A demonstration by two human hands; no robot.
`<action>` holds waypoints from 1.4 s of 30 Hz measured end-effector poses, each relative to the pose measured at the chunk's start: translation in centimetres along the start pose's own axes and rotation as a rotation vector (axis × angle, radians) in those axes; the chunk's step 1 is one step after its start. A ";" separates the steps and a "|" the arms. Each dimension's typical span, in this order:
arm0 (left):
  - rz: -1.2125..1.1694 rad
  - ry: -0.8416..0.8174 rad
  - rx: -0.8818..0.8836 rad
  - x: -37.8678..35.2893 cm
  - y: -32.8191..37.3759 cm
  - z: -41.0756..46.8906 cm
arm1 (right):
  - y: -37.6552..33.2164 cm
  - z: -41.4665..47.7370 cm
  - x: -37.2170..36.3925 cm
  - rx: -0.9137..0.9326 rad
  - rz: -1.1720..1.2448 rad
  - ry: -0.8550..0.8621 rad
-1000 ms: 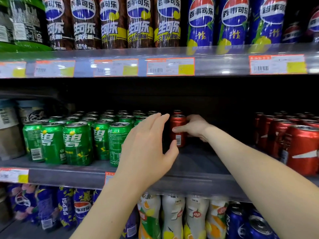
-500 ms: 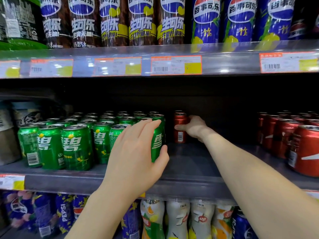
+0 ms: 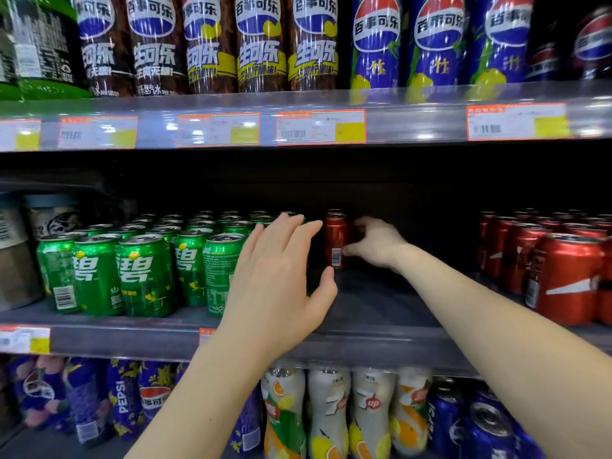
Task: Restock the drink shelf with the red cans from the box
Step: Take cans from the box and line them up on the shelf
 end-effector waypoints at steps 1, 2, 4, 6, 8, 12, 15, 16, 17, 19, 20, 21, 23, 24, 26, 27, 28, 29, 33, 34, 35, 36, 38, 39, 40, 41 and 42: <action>-0.009 0.008 -0.015 0.0 0.7 0.1 | 0.0 -0.9 0.6 0.027 -0.015 -0.004; -0.024 0.011 -0.029 0.0 1.4 0.2 | 0.1 -1.8 1.1 0.062 -0.024 -0.007; -0.034 0.000 -0.062 0.1 2.7 0.4 | 0.5 -3.8 2.0 0.164 -0.081 0.007; -0.009 -0.030 -0.088 0.1 3.8 0.7 | 1.1 -5.7 2.9 0.269 -0.144 0.052; 0.017 -0.084 -0.088 -0.1 4.4 1.6 | 1.7 -7.0 3.8 0.303 -0.160 0.088; 0.033 -0.243 -0.058 -0.7 5.2 4.0 | 1.8 -8.5 5.9 0.308 -0.253 0.082; 0.036 -0.376 -0.044 -0.6 5.3 5.5 | 0.9 -9.4 7.4 0.252 -0.291 0.023; 0.038 -0.429 -0.035 -0.3 5.3 5.9 | 0.3 -9.8 8.1 0.226 -0.299 -0.010; 0.036 -0.476 -0.022 0.1 5.4 6.4 | -0.2 -10.1 8.8 0.204 -0.306 -0.051; 0.022 -0.545 0.005 1.6 5.6 7.3 | -1.6 -10.9 10.6 0.181 -0.329 -0.141; 0.014 -0.571 0.018 2.6 5.8 7.7 | -2.4 -11.4 11.5 0.177 -0.336 -0.185; 0.009 -0.594 0.028 3.7 6.0 8.2 | -3.4 -12.0 12.6 0.172 -0.336 -0.219; 0.004 -0.633 0.042 6.3 6.3 9.4 | -5.6 -13.0 14.9 0.150 -0.329 -0.264; 0.001 -0.655 0.050 7.8 6.5 10.1 | -6.9 -13.5 16.2 0.138 -0.327 -0.276; -0.004 -0.694 0.061 11.0 6.8 11.7 | -9.8 -14.3 18.9 0.106 -0.327 -0.294; -0.010 -0.713 0.065 12.8 6.9 12.4 | -11.3 -14.8 20.2 0.080 -0.323 -0.301; -0.017 -0.731 0.073 14.6 7.0 13.1 | -12.8 -15.2 21.6 0.053 -0.317 -0.307; -0.022 -0.749 0.084 16.4 7.1 13.7 | -14.2 -15.8 22.8 0.031 -0.312 -0.309; -0.015 -0.767 0.104 23.3 7.0 15.6 | -19.6 -17.8 26.6 0.006 -0.281 -0.304; -0.008 -0.764 0.105 24.8 6.8 15.8 | -20.8 -18.4 27.1 0.009 -0.272 -0.307; -0.001 -0.760 0.111 26.2 6.5 16.0 | -21.9 -19.0 27.5 0.017 -0.265 -0.310; 0.007 -0.755 0.120 27.7 6.3 16.1 | -23.0 -19.6 27.7 0.028 -0.255 -0.316; 0.022 -0.745 0.143 30.4 5.8 15.9 | -25.3 -21.0 27.8 0.052 -0.240 -0.339; 0.033 -0.746 0.158 31.9 5.6 15.7 | -26.4 -21.8 27.7 0.065 -0.233 -0.358; 0.047 -0.747 0.174 33.3 5.5 15.3 | -27.5 -22.6 27.5 0.078 -0.225 -0.377; 0.060 -0.750 0.191 34.8 5.3 14.9 | -28.5 -23.4 27.3 0.093 -0.219 -0.399; 0.073 -0.754 0.210 36.2 5.1 14.4 | -29.4 -24.2 27.1 0.111 -0.212 -0.419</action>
Point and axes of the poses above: each hand's wrist, its own z-axis towards the middle knuckle, its own x-axis out of the back of the hand, y = z × x, the point moved 1 cm from there along z, towards the middle knuckle, and after that the axes turned 11 degrees about y, right-handed, at the moved point
